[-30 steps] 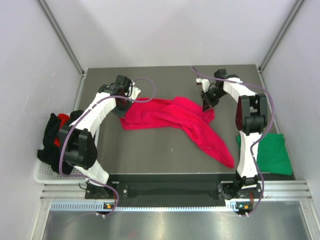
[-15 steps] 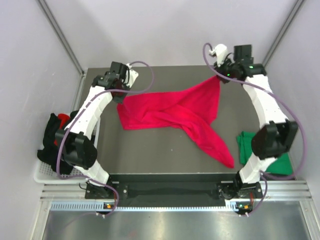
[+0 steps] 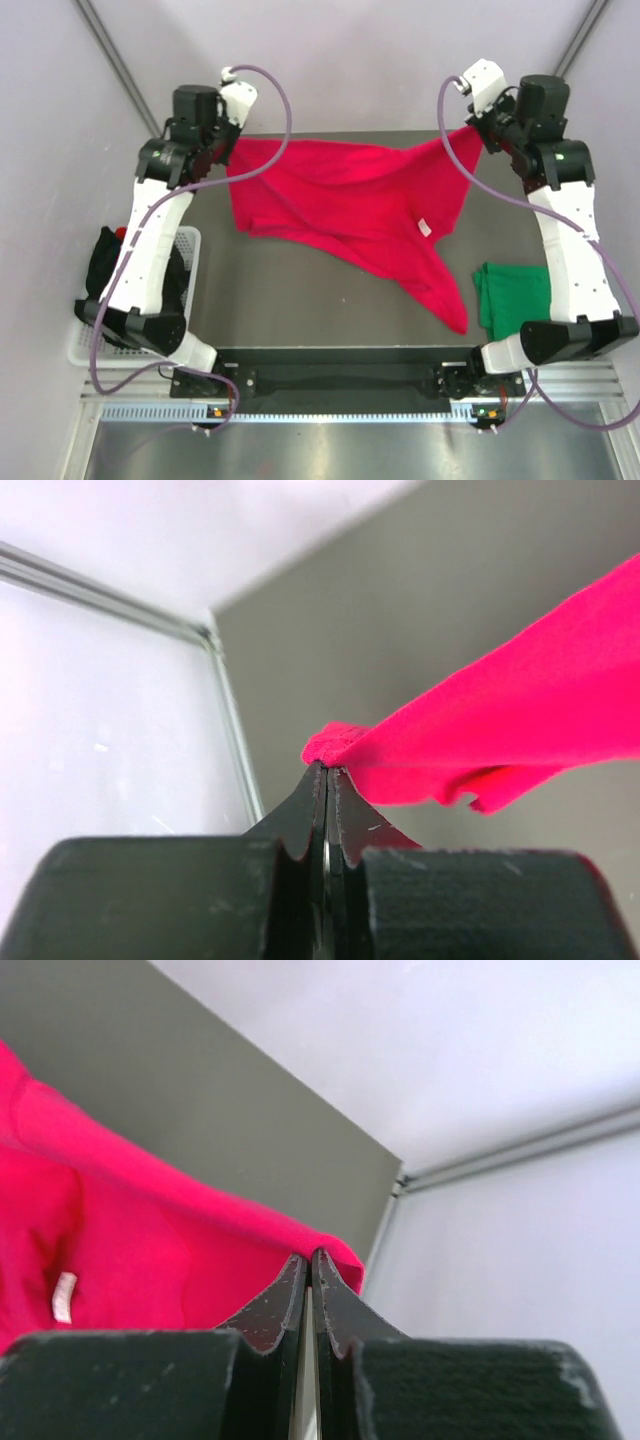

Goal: Fold and stack the t-shirts
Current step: Flatten the tshirt out

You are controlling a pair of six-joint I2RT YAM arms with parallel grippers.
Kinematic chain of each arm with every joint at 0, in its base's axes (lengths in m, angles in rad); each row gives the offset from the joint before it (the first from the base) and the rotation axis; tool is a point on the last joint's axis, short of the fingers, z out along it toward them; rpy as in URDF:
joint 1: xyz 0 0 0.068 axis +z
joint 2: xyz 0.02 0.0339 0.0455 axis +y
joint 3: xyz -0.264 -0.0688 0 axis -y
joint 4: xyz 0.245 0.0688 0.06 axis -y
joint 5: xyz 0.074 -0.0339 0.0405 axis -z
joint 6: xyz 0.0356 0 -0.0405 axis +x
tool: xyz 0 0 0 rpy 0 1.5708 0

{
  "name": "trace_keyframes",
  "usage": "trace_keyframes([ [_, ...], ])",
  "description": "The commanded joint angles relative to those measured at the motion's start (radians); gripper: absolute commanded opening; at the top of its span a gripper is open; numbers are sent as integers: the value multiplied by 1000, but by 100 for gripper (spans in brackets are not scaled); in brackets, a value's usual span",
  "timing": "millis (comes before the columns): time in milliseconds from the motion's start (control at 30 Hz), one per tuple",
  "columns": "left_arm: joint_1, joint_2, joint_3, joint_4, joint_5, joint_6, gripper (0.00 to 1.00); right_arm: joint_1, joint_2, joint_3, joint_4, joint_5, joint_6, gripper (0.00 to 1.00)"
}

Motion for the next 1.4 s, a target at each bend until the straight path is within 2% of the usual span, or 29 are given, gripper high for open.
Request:
trace_keyframes([
  [0, 0, -124, 64, 88, 26, 31, 0, -1, -148, 79, 7, 74, -16, 0],
  [200, -3, -262, 93, 131, 75, 65, 0, -1, -323, 116, 94, 128, -25, 0],
  [400, -3, -383, 90, 125, 97, 94, 0, 0, -423, 203, 128, 152, -75, 0],
  [567, -3, -464, 93, 90, 109, 117, 0, -1, -491, 209, 120, 178, -114, 0],
  [733, 0, -507, 146, 89, 88, 140, 0, -1, -563, 246, 109, 191, -131, 0],
  [933, 0, -497, 199, 108, 45, 184, 0, -1, -598, 249, 180, 201, -178, 0],
  [1033, 0, -480, 147, 137, -7, 209, 0, 0, -560, 219, 211, 204, -197, 0],
  [1133, -1, -474, 21, 184, -44, 223, 0, 0, -532, 101, 276, 191, -198, 0],
  [1367, 3, -435, -365, 387, -119, 284, 0, -1, -411, -302, 470, 169, -198, 0],
])
